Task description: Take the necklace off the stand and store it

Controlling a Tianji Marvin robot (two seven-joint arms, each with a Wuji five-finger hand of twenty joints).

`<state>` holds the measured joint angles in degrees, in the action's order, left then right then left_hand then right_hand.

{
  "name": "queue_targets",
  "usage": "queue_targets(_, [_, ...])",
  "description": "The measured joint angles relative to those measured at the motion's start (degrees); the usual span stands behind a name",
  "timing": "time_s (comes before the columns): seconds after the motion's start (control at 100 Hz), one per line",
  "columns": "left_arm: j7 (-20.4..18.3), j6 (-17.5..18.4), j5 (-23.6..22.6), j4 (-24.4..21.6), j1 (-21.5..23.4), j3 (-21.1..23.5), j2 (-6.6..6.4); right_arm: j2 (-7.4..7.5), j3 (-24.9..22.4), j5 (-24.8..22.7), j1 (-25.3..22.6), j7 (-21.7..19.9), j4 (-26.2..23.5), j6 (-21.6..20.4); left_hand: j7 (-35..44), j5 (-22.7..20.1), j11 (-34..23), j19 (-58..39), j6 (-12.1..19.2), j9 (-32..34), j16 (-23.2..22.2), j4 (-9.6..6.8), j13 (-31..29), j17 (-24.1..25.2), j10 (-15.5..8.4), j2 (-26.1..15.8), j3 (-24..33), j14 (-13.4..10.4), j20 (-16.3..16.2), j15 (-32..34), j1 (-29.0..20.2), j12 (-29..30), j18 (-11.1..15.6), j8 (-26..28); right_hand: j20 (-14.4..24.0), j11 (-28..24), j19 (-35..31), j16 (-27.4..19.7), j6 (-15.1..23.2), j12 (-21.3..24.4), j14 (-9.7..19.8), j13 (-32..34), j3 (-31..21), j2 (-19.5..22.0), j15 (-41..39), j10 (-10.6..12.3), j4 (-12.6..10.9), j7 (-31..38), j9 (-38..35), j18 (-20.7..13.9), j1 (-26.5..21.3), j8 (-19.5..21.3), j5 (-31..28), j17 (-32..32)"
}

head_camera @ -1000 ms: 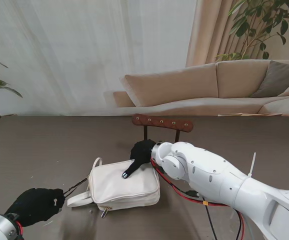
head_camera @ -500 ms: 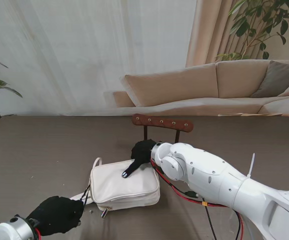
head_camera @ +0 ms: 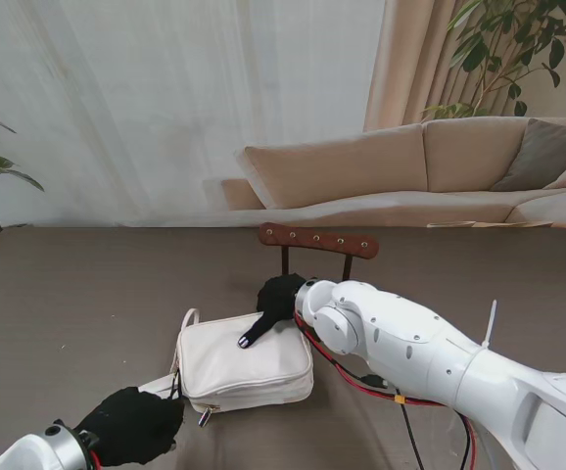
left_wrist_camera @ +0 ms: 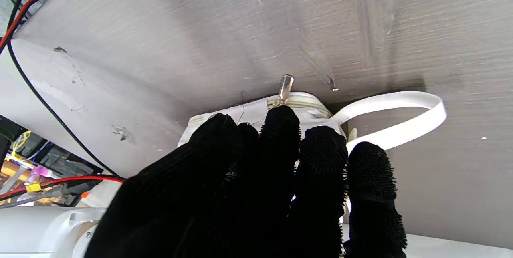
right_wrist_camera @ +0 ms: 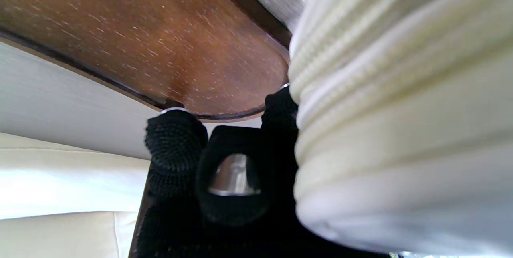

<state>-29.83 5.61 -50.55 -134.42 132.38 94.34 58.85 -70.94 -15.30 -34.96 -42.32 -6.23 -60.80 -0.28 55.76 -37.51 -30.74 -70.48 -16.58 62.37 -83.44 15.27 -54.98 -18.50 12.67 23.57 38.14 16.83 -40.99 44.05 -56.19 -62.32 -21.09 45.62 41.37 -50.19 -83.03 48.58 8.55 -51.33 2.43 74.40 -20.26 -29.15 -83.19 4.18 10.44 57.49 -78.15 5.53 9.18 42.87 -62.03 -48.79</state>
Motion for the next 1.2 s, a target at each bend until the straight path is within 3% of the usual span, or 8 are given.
queue_targets(0.17, [2.9,0.8,0.8,0.1,0.0,-1.4,0.0,-0.27,0.4,0.1,0.2,0.1,0.4,0.2,0.0,-0.2,-0.1,0.0,-1.0,0.1,0.0,0.0,0.0,0.0,0.6,0.0,0.0,0.0,0.0,0.0,0.0,0.0,0.0,0.0,0.0,0.0,0.0,0.0,0.0,0.0,0.0,0.0,0.0,-0.7,0.0,0.0,-0.1,0.0,0.0,0.0,0.6,0.0,0.0,0.0])
queue_targets(0.46, [3.0,1.3,2.4,0.2,-0.6,-3.7,-0.06,-0.39,0.6,0.1,0.3,0.0,0.6,0.8,0.0,-0.2,-0.2,0.0,-2.5,0.2,0.0,0.0,0.0,0.0,1.6,0.0,0.0,0.0,0.0,0.0,0.0,0.0,0.0,0.0,0.0,0.0,0.0,0.0,0.0,0.0,0.0,0.0,0.0,-1.3,0.0,0.0,-0.3,0.0,0.0,0.0,2.4,0.0,0.0,0.0])
queue_targets(0.7, [2.5,-2.0,3.4,0.2,-0.8,-5.2,-0.25,0.4,-0.2,-0.4,-0.4,-0.9,-1.3,1.5,0.0,-0.3,-0.2,0.0,-2.5,0.2,0.0,0.0,0.0,0.0,1.7,0.0,-0.3,0.0,0.0,0.0,0.0,0.0,0.0,0.0,0.0,0.0,0.0,0.0,-0.3,0.0,0.0,0.0,-0.1,-1.3,0.0,0.0,-2.5,0.0,0.0,0.0,2.1,0.0,0.0,0.0])
queue_targets(0.92, [4.6,-3.8,5.4,1.9,-3.1,-9.0,-0.36,1.53,-1.5,-1.2,-1.5,-1.7,-3.7,1.5,0.1,-0.4,-0.8,0.0,-2.5,0.2,0.0,0.0,0.0,0.0,1.7,0.0,-0.3,0.0,0.0,0.0,0.0,0.0,0.0,0.0,0.0,0.6,0.0,0.0,-0.7,0.1,0.0,0.0,-0.2,-1.3,0.0,0.0,-2.6,-0.5,0.0,0.0,0.2,-0.1,0.3,0.0])
queue_targets(1.08, [6.0,-4.9,7.6,7.1,-8.0,-13.1,-0.48,2.53,-3.8,-1.8,-3.0,-1.8,-5.6,1.0,1.2,-1.9,-0.9,0.0,-1.3,0.1,0.0,0.0,0.0,0.0,1.6,-0.1,-0.3,0.0,0.0,0.0,0.0,0.0,0.0,0.0,0.0,2.8,0.0,-0.6,-1.2,0.9,-0.3,0.0,-0.2,-1.1,0.8,-0.1,-2.6,-0.7,0.1,0.0,-3.9,-3.4,1.2,0.0])
queue_targets(1.12, [6.1,-5.2,7.6,7.8,-8.9,-13.8,-0.5,2.77,-4.2,-1.9,-3.3,-1.8,-6.0,0.8,1.6,-2.0,-0.9,0.0,-1.2,0.1,0.0,-1.01,0.0,0.0,1.6,-0.1,-0.4,0.0,0.0,0.0,0.0,0.0,0.0,0.0,0.0,3.2,0.0,-0.9,-1.2,1.0,-0.4,0.0,-0.2,-0.8,1.4,-0.2,-2.6,-0.7,0.1,0.0,-4.5,-4.4,1.2,0.0])
queue_targets(1.2, [6.0,-5.8,7.5,8.8,-10.2,-14.8,-0.56,3.18,-4.5,-2.1,-3.6,-1.9,-6.6,0.5,1.7,-2.1,-0.9,0.0,-1.0,0.1,0.0,-1.01,0.0,0.0,1.5,-0.1,-0.5,0.0,0.0,0.0,0.0,0.0,0.0,0.0,0.0,4.2,0.0,-1.9,-1.3,2.1,-0.7,-0.1,-0.2,0.3,3.0,-0.6,-2.6,-0.5,0.8,0.0,-5.8,-8.5,2.4,0.1])
